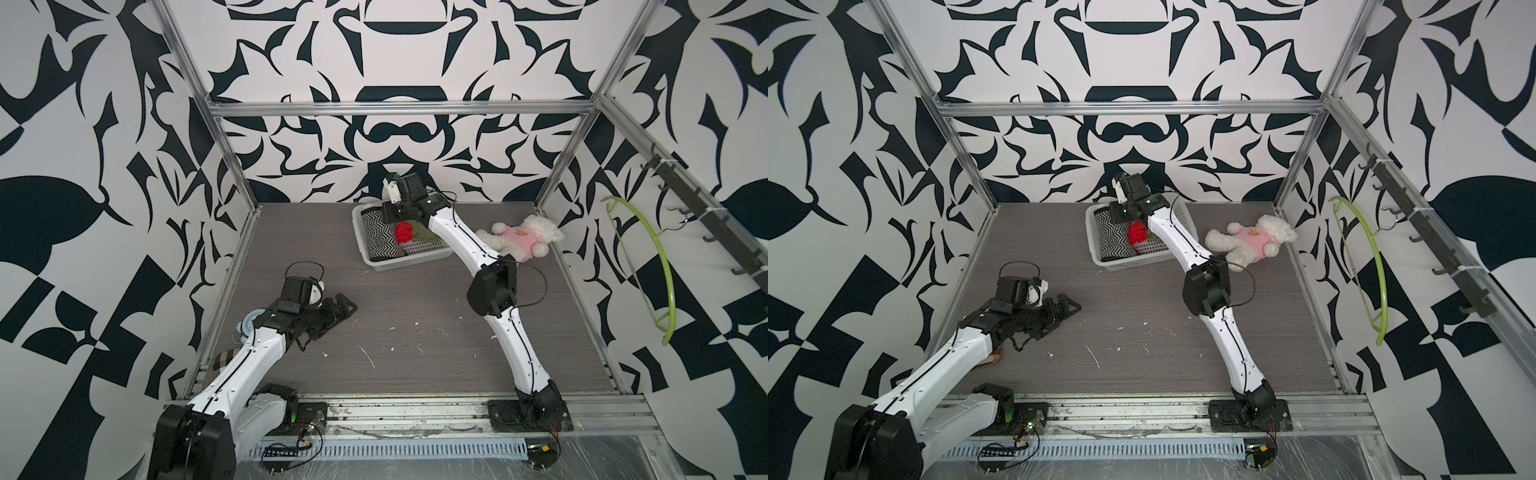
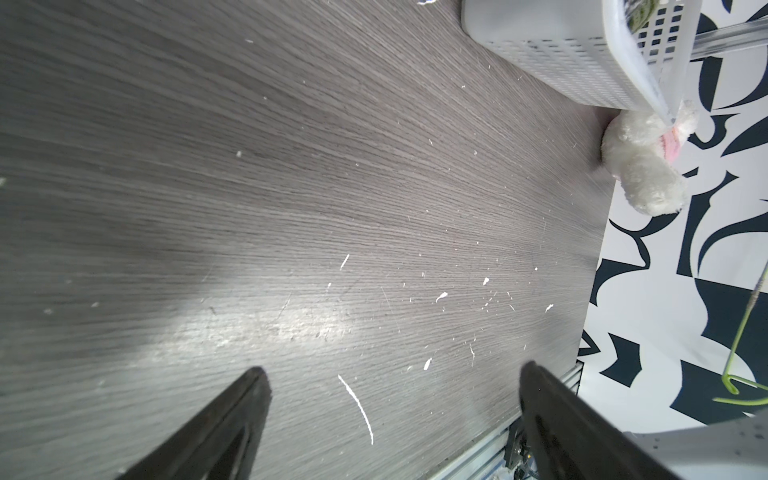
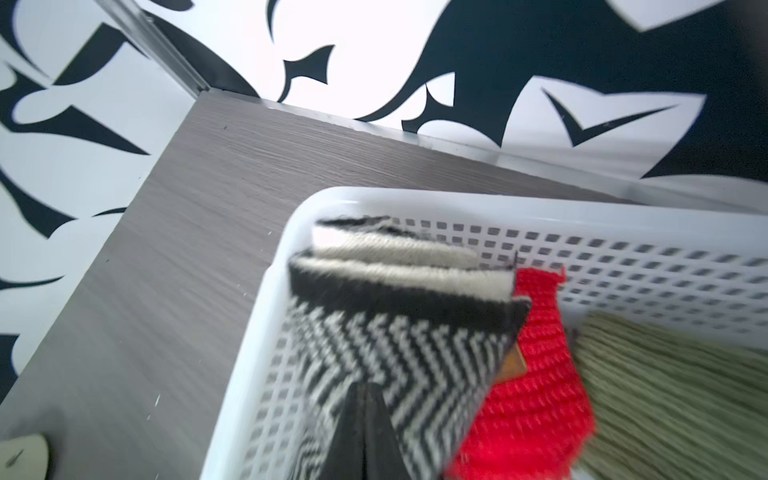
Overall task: Roll up the scarf and place it into the basket
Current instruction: Place the scarf in the basket, then reset both arms
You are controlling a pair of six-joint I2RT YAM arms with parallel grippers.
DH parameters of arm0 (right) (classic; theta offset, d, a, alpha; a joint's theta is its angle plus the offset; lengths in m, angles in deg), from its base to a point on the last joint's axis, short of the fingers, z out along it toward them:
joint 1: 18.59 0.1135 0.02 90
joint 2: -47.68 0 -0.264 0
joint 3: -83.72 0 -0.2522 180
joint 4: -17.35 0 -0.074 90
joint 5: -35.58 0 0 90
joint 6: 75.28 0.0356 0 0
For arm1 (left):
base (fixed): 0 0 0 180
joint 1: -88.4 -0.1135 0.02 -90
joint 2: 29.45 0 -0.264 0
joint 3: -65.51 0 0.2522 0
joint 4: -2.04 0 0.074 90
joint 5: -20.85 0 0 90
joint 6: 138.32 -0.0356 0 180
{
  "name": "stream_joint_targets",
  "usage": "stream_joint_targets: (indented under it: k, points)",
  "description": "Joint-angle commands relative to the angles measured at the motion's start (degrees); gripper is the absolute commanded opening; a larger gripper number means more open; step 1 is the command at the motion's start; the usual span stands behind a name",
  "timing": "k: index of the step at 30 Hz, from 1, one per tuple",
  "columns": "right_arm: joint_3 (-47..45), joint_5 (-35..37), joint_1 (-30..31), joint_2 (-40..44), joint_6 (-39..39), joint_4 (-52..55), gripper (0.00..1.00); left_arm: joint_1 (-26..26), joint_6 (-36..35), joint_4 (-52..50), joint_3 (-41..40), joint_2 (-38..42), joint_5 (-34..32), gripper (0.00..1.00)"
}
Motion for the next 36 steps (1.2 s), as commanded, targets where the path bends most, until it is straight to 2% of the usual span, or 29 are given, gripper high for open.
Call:
stream_joint_targets:
  k: [1, 6, 11, 13, 14, 15, 17, 18, 21, 22, 24, 25, 28, 29, 31, 33, 36]
  points:
    - [1.91, -0.9, -0.51, -3.62, 3.03, -1.37, 0.0, -0.25, -0.28, -0.56, 1.05, 1.05, 0.87, 0.99]
    - [1.8, -5.75, -0.76, -5.47, 4.56, -3.25, 0.0, -0.26, -0.15, -0.95, 1.4, 1.51, 0.57, 0.99]
    - [-4.99, -10.12, -1.06, 1.28, 3.45, -12.9, 0.0, -0.21, 0.08, -0.94, 2.83, 0.33, 0.1, 0.99]
    - [-5.49, -11.39, -1.45, 3.73, 2.86, -15.03, 0.0, -0.25, -0.43, -1.48, 3.91, 0.48, -2.67, 0.99]
    - [-5.18, -11.91, -1.63, 4.98, 2.84, -15.15, 0.0, -0.33, -1.41, -2.75, 5.21, 0.74, -6.06, 0.99]
    - [-4.78, -12.44, -1.86, 6.4, 2.61, -14.83, 0.07, -0.33, -2.2, -4.56, 7.12, 1.17, -10.68, 0.99]
    - [-5.95, -12.69, -1.99, 10.44, 2.49, -13.79, 0.35, -0.63, -3.31, -7.84, 11.57, 1.38, -21.13, 0.99]
    - [-8.37, -12.61, -1.97, 13.25, 2.25, -13.58, 0.45, -0.99, -4.02, -10.07, 14.53, 0.77, -27.39, 0.99]
    - [-19.09, -13.14, -1.94, 23.23, 1.53, -13.28, 0.66, -1.54, -5.48, -14.49, 22.21, -2.61, -46.79, 0.99]
    - [-22.75, -13.18, -1.94, 26.27, 0.8, -12.91, 0.83, -1.63, -6.57, -14.13, 22.92, -3.91, -52.32, 0.99]
    - [-31.04, -12.7, -1.94, 33.68, -1.02, -12.06, 0.99, -1.94, -8.57, -9.61, 21.96, -6.9, -63.7, 0.99]
    - [-34.04, -11.62, -1.94, 36.51, -2.08, -11.28, 0.99, -2.44, -10.9, -5.97, 20.82, -7.93, -66.25, 0.99]
    - [-42.91, -4.34, -1.99, 45.11, -6.2, -7.63, 0.99, -5.15, -20.94, 9.95, 15.12, -11.41, -67.43, 0.99]
    - [-46.15, -1.31, -1.99, 48.04, -7.49, -6.97, 0.99, -6.45, -22.35, 14.68, 13.33, -12.93, -67.87, 0.99]
    - [-53.28, 8.26, -2.07, 53.72, -9.89, -8.01, 0.99, -9.77, -24.7, 22.87, 9.18, -16.45, -62.58, 0.99]
    - [-62.67, 18.32, -2.51, 58.66, -11.72, -11.5, 0.99, -10.4, -28.34, 37.62, 2.49, -19.37, -59.69, 0.99]
    - [-75.33, 24.36, -4.61, 62.57, -15.95, -17.9, 0.99, -10.37, -31.8, 52.28, -3.28, -23.53, -51.96, 0.99]
